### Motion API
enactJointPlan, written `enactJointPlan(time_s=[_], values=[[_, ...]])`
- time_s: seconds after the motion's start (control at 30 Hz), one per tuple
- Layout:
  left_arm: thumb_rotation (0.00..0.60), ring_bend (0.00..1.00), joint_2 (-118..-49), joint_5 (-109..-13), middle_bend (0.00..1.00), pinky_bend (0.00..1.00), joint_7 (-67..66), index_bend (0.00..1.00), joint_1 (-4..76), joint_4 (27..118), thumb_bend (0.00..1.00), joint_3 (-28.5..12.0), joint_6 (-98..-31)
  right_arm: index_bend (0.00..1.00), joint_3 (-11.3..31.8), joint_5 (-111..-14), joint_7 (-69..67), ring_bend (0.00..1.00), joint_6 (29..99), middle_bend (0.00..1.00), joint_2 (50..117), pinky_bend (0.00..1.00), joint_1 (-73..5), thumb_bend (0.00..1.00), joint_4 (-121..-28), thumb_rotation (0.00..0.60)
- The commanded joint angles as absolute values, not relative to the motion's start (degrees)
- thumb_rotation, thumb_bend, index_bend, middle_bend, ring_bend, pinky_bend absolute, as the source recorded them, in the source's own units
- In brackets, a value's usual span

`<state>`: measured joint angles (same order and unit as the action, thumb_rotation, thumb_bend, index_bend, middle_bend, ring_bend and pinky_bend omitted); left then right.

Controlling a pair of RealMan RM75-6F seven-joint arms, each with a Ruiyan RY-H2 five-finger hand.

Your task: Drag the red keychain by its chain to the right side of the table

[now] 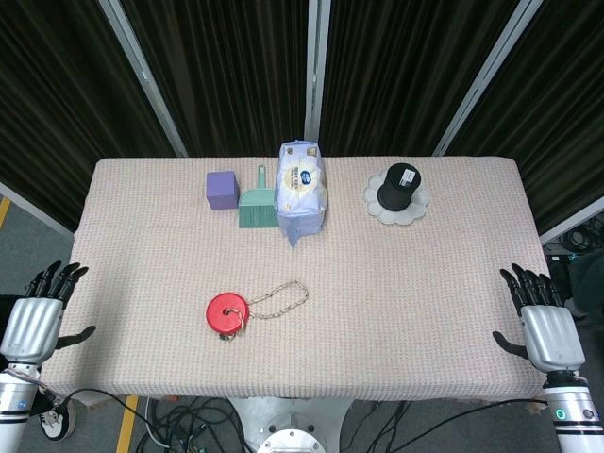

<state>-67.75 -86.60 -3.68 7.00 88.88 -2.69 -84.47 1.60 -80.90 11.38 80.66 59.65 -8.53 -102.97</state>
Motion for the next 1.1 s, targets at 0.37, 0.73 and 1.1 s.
enactJointPlan(time_s=[0.37, 0.73, 1.1], values=[[0.600, 0.02, -67.77, -85.68, 0.11, 0.13, -3.28, 0.13, 6.97, 88.77, 0.00, -3.00, -84.36, 0.00, 2.50, -82.28, 12.90, 0.00, 75.45, 0.00, 58.61, 0.00, -11.89, 0.10, -105.38, 0.600], [0.600, 0.02, -68.52, -86.01, 0.11, 0.13, -3.82, 0.13, 6.26, 88.28, 0.00, -2.27, -84.99, 0.00, 9.22, -78.00, 14.45, 0.00, 52.38, 0.01, 57.26, 0.00, -29.84, 0.14, -110.33, 0.600], [0.600, 0.02, -68.61, -85.14, 0.11, 0.13, -2.05, 0.13, 5.72, 86.22, 0.00, -2.32, -85.02, 0.00, 12.24, -68.71, 19.73, 0.00, 34.44, 0.03, 66.38, 0.00, -47.98, 0.37, -105.55, 0.600]])
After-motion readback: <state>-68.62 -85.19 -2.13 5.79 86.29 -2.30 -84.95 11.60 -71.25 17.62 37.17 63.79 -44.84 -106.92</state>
